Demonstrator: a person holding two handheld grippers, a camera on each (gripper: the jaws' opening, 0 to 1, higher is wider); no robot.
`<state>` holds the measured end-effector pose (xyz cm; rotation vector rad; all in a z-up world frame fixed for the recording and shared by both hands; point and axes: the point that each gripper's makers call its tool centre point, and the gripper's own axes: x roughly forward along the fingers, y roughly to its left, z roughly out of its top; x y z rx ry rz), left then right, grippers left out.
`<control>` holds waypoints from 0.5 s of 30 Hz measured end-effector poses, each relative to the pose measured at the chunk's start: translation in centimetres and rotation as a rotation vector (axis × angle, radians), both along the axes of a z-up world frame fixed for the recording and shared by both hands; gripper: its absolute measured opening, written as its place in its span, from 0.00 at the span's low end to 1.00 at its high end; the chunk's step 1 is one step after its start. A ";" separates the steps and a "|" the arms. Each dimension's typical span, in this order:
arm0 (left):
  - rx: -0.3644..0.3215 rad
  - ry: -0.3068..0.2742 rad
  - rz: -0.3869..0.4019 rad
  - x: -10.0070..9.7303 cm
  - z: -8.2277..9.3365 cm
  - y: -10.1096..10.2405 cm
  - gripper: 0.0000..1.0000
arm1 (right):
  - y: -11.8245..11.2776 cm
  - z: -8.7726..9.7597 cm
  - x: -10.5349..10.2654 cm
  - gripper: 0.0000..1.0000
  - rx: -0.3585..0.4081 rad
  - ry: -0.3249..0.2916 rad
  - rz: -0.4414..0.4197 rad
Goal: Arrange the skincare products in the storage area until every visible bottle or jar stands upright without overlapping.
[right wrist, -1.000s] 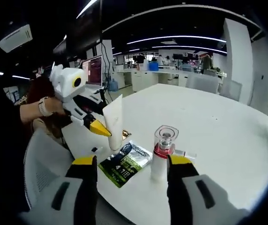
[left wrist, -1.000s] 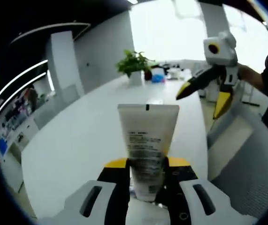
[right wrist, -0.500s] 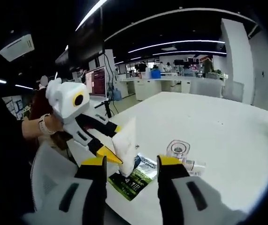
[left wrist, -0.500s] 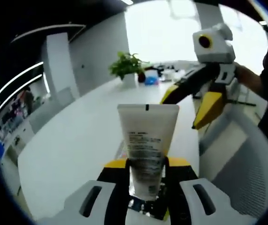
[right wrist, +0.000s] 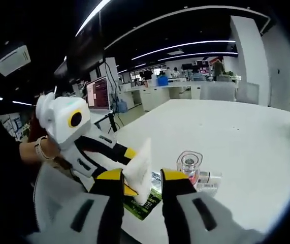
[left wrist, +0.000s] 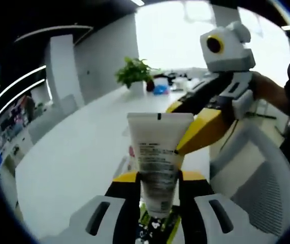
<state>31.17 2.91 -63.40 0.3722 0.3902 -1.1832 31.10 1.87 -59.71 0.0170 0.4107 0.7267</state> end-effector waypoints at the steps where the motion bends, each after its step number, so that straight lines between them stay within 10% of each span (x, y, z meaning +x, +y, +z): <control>1: -0.002 -0.002 0.004 0.0 0.0 -0.1 0.24 | 0.0 0.0 -0.1 0.25 0.002 0.006 0.000; 15: -0.024 0.026 0.019 -0.2 -0.2 -1.7 0.24 | -0.5 -0.1 -0.7 0.10 -0.067 -0.007 0.009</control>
